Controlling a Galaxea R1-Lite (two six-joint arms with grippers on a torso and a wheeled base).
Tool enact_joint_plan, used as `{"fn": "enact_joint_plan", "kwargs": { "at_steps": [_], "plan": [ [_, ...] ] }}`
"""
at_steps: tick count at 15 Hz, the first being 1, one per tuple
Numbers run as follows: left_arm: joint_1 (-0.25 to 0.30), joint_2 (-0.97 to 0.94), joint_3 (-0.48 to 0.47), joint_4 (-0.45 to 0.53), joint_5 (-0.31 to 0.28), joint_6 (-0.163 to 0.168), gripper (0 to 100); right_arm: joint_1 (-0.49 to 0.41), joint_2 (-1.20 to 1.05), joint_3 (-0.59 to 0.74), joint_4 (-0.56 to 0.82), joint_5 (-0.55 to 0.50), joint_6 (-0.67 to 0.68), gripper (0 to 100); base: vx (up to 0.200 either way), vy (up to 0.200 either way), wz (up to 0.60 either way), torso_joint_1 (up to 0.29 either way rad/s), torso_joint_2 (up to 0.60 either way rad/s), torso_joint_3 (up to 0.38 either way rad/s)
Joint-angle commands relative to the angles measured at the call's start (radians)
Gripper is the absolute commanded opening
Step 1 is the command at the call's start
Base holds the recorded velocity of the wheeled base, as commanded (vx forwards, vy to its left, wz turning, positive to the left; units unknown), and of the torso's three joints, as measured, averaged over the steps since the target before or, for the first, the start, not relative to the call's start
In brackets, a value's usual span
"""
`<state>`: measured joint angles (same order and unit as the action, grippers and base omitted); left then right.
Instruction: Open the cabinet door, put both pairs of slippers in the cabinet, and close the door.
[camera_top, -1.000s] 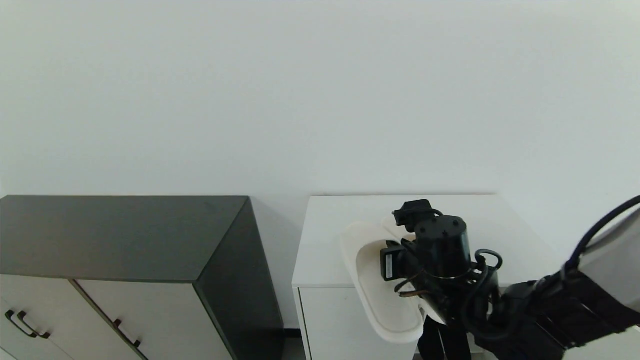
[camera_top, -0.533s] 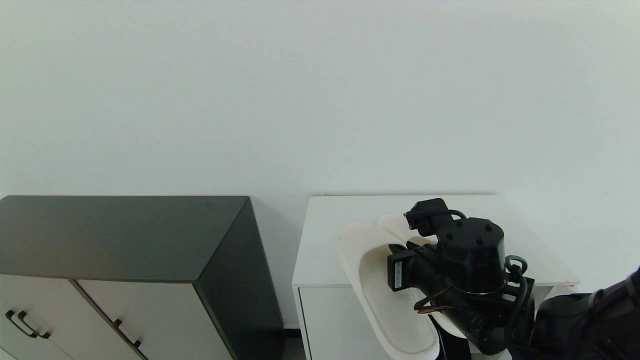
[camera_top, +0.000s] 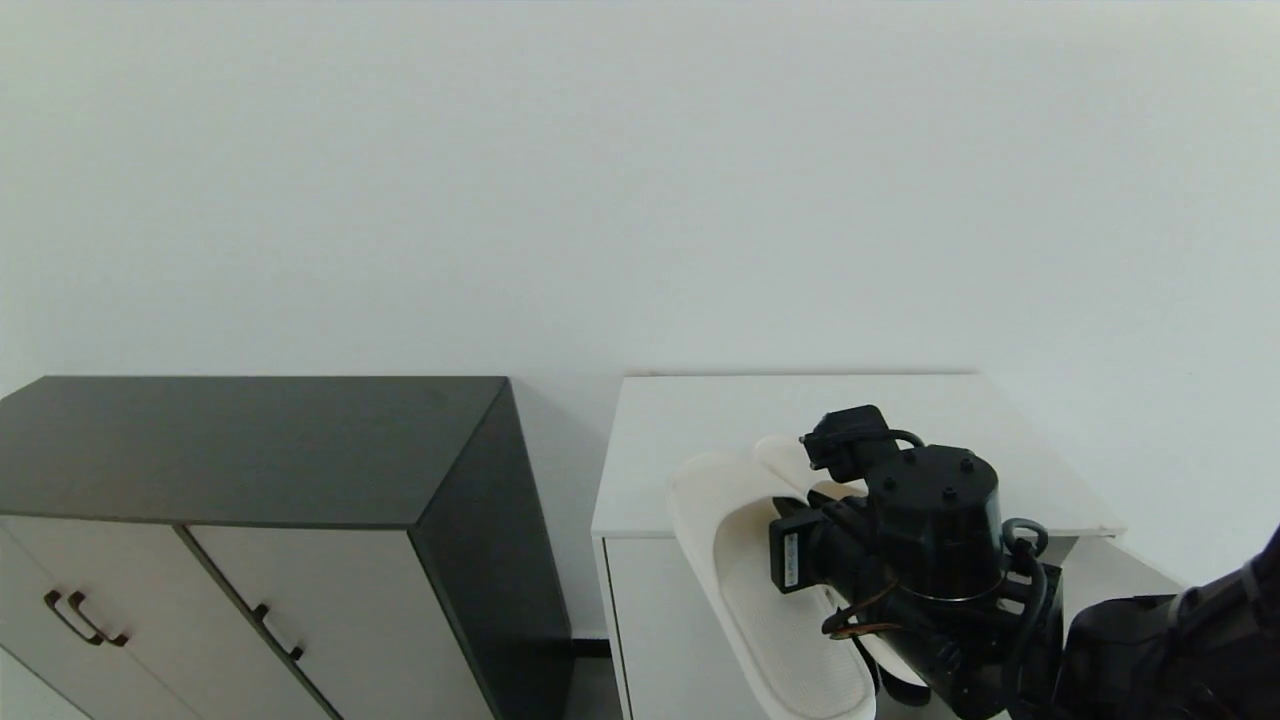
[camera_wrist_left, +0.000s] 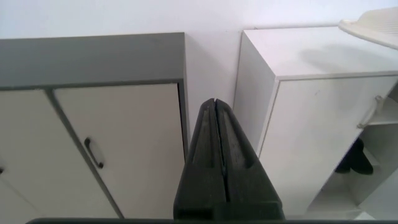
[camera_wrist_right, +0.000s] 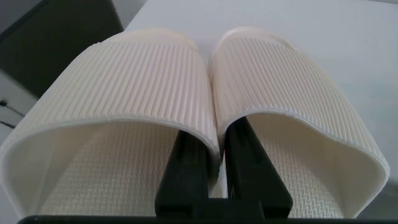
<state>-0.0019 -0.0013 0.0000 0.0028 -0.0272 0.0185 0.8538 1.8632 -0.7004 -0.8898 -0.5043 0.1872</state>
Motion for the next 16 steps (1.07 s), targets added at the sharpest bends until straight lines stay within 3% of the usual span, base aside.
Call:
{"fn": "enact_joint_plan", "kwargs": {
  "at_steps": [1,5,16],
  "plan": [
    [0.000,0.001,0.000,0.000,0.000,0.000,0,-0.001,0.005,0.002,0.000,0.000,0.000,0,-0.200,0.000,0.00,-0.007,0.00,0.002],
    [0.000,0.001,0.000,0.000,0.000,0.000,0,-0.001,0.005,0.002,-0.001,-0.002,0.000,0,-0.200,0.000,0.00,0.002,0.00,0.002],
    [0.000,0.001,0.000,0.000,0.000,0.000,0,-0.001,0.007,0.018,-0.001,-0.003,0.000,0,0.000,0.000,0.00,0.000,0.00,0.000]
  ]
}}
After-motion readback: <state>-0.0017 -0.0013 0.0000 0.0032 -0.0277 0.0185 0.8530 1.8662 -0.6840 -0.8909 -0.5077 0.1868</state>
